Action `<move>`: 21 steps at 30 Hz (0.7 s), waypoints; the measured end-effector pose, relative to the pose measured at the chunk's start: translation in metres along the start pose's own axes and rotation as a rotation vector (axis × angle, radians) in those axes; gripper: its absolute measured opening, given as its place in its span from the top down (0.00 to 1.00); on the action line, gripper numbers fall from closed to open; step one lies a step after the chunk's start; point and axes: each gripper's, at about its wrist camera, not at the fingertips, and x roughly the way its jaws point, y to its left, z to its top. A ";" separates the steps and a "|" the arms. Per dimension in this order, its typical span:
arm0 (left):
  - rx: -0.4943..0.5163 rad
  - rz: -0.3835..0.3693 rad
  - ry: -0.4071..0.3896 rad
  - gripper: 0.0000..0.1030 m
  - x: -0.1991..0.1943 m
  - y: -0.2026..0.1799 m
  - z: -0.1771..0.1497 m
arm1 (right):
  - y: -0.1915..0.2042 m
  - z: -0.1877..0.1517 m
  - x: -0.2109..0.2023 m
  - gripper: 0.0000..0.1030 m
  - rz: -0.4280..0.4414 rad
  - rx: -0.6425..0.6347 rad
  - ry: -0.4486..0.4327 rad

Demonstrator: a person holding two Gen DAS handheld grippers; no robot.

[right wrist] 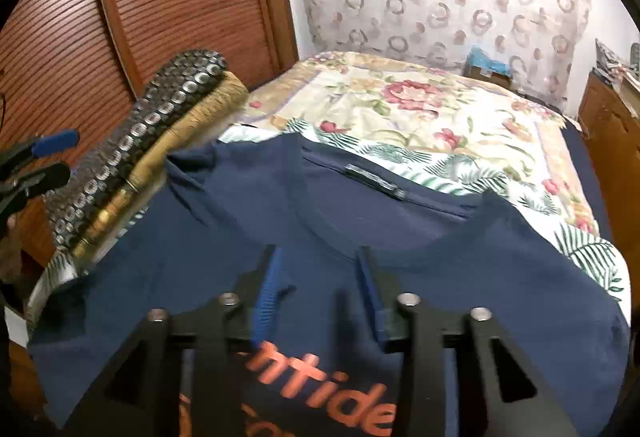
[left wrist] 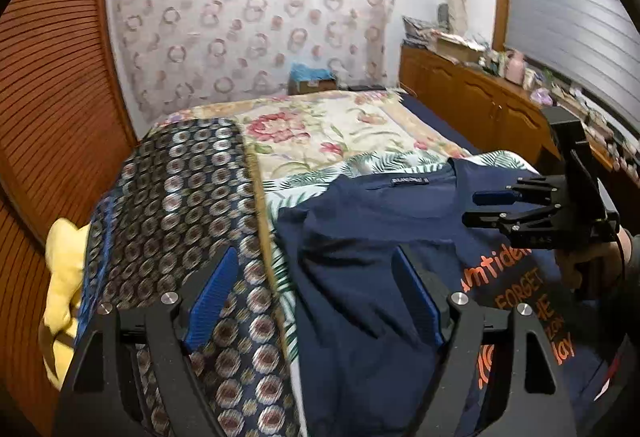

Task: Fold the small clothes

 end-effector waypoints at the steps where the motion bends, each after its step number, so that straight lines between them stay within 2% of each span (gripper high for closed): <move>1: 0.015 -0.006 0.010 0.25 0.006 -0.002 0.004 | 0.004 0.000 -0.007 0.54 -0.009 0.001 0.004; 4: 0.046 -0.023 0.044 0.37 0.023 -0.006 0.014 | 0.004 0.000 0.001 0.54 -0.021 0.004 0.021; 7: 0.046 -0.023 0.093 0.44 0.042 -0.004 0.021 | 0.006 0.000 0.008 0.54 -0.043 -0.012 0.042; 12: 0.043 -0.031 0.150 0.50 0.062 -0.001 0.026 | 0.002 0.000 0.019 0.54 -0.052 -0.034 0.077; 16: 0.057 -0.022 0.192 0.58 0.074 -0.002 0.025 | -0.001 -0.001 0.014 0.52 -0.065 -0.068 0.058; 21: 0.073 -0.017 0.228 0.58 0.083 -0.005 0.024 | 0.003 -0.002 0.014 0.46 -0.059 -0.082 0.060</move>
